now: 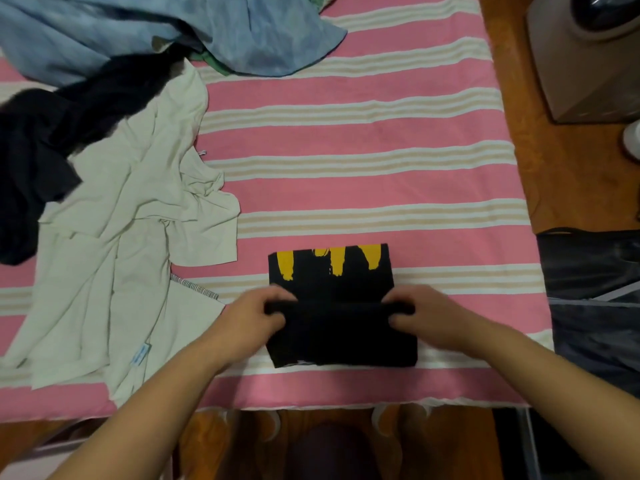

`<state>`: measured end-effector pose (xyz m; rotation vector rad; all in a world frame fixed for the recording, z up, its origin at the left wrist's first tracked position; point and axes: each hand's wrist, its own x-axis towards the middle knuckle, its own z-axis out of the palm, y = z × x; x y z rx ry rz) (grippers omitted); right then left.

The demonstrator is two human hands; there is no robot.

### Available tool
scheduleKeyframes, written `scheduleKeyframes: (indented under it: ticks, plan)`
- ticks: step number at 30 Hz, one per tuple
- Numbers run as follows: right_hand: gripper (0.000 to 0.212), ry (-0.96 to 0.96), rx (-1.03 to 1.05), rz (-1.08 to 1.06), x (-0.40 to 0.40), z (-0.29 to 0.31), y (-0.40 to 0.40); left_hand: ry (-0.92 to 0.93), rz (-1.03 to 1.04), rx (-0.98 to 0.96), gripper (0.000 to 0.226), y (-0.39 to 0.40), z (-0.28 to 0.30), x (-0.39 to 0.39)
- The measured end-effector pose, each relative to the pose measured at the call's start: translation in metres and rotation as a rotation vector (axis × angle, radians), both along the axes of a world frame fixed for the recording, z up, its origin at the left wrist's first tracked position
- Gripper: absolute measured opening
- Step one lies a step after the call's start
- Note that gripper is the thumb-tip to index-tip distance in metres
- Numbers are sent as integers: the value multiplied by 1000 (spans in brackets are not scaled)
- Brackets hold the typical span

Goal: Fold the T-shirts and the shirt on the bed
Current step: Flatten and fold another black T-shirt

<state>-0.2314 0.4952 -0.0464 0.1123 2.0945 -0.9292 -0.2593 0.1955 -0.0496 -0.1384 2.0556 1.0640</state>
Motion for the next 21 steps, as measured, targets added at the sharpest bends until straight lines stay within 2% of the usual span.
scheduleKeyframes:
  ticks: [2,4,8,10,13,15,16,18,21]
  plan:
    - [18,141,-29,-248,-26,-13,0,115,235,-79,24,10,-11,-21]
    - [17,244,-9,-391,-48,-36,-2,165,381,-114,19,22,-31,-36]
    - [22,316,135,-446,-67,-82,-11,299,400,-264,28,40,-65,-43]
    - [21,357,168,-490,-66,-90,-17,512,274,-401,39,47,-70,-34]
    - [24,477,204,-536,-54,-87,-28,846,-229,-460,47,57,-79,-11]
    - [32,660,306,-489,-37,-82,-38,890,-605,-447,55,61,-90,10]
    - [35,759,357,-420,-26,-81,-43,856,-715,-467,57,63,-95,17]
    - [42,889,424,-215,-1,-82,-56,752,-753,-530,60,66,-108,20]
    - [58,849,451,157,26,-89,-75,635,-620,-594,62,70,-126,5]
